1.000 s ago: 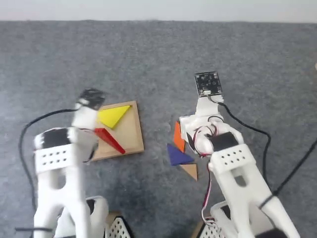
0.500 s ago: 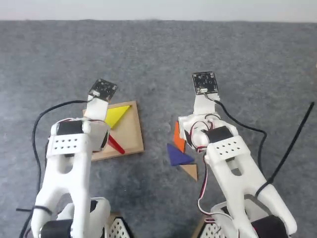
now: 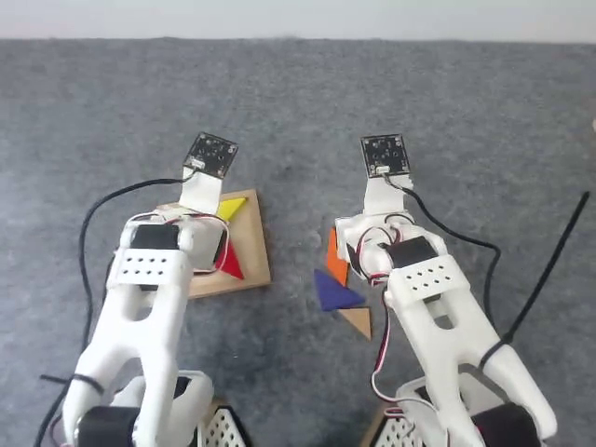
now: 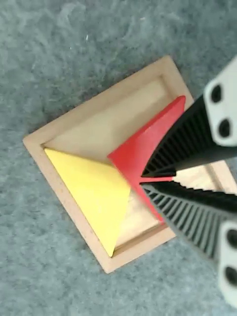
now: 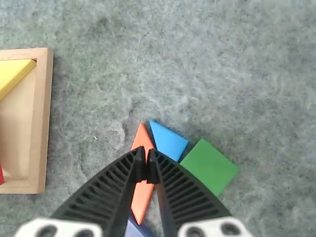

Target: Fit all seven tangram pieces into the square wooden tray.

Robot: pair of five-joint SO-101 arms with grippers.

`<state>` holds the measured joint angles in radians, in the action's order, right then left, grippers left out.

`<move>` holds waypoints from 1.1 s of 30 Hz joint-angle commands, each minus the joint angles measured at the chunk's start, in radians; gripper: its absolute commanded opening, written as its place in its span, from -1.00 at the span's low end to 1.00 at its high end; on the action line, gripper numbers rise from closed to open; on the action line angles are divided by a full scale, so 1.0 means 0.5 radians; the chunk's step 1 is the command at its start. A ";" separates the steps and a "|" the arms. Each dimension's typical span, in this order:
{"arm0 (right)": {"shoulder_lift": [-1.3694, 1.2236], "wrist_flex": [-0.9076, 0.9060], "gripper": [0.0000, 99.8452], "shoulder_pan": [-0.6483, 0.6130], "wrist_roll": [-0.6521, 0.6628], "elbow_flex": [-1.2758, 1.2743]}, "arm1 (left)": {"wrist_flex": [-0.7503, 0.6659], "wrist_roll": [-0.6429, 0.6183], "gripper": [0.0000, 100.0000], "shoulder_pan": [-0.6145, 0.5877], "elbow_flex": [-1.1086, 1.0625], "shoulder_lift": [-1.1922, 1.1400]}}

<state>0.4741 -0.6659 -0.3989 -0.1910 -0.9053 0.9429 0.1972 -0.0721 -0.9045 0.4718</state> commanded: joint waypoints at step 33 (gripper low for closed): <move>-1.042 0.155 -0.99 -0.876 0.218 0.801 | 0.046 0.028 -0.97 -1.092 0.066 -0.003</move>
<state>-0.0522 -0.5938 -0.7948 -0.0806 -0.5708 0.9904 0.2294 -0.6245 -0.8830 0.4672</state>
